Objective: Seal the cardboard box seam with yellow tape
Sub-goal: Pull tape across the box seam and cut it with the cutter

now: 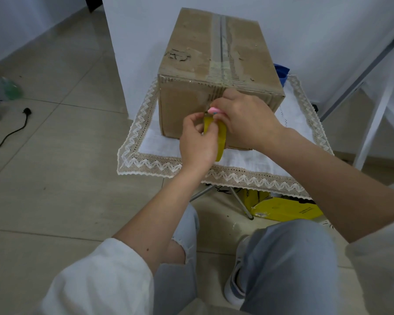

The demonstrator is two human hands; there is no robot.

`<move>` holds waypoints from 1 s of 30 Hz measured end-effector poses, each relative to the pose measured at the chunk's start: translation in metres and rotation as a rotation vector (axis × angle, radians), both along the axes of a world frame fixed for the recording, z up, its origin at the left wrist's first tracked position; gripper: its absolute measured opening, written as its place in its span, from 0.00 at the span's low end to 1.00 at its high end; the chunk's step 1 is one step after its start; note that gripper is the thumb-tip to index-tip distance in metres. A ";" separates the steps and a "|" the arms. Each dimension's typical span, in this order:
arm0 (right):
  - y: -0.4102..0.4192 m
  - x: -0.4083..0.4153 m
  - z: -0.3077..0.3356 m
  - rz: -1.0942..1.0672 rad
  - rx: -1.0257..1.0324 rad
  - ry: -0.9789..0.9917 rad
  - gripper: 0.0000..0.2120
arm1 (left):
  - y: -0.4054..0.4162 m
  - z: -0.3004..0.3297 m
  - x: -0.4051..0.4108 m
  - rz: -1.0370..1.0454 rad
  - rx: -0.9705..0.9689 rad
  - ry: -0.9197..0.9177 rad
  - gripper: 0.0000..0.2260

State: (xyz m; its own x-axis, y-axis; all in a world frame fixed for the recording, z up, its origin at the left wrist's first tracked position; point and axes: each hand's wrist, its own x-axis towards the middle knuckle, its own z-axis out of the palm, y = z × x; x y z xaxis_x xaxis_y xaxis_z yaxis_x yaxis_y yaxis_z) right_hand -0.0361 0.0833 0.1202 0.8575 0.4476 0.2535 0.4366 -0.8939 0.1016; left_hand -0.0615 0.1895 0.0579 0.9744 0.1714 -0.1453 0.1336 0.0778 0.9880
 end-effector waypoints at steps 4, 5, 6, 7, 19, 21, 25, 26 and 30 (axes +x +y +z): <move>0.003 -0.001 0.000 -0.013 -0.047 -0.013 0.13 | -0.002 -0.003 0.002 -0.002 0.013 0.006 0.22; 0.004 -0.001 0.000 -0.018 -0.055 -0.013 0.13 | -0.002 -0.003 0.002 0.000 0.021 0.009 0.22; 0.004 -0.001 0.001 -0.023 -0.069 -0.012 0.13 | -0.002 -0.003 0.002 0.002 0.031 0.009 0.21; 0.005 -0.002 0.001 -0.029 -0.087 -0.011 0.12 | -0.003 -0.004 0.003 0.005 0.037 0.010 0.20; 0.015 -0.002 0.005 -0.091 -0.228 -0.008 0.10 | -0.004 0.005 0.001 0.070 0.164 -0.014 0.16; 0.015 -0.002 0.006 -0.094 -0.238 0.003 0.10 | -0.005 0.008 0.000 0.076 0.183 -0.010 0.15; 0.015 -0.001 0.006 -0.089 -0.251 -0.007 0.10 | -0.005 0.013 -0.002 0.082 0.222 -0.001 0.15; 0.015 -0.001 0.006 -0.085 -0.251 -0.010 0.10 | -0.005 0.015 -0.003 0.082 0.224 0.000 0.15; 0.014 -0.001 0.006 -0.070 -0.242 -0.030 0.09 | -0.004 0.019 -0.004 0.079 0.236 0.003 0.16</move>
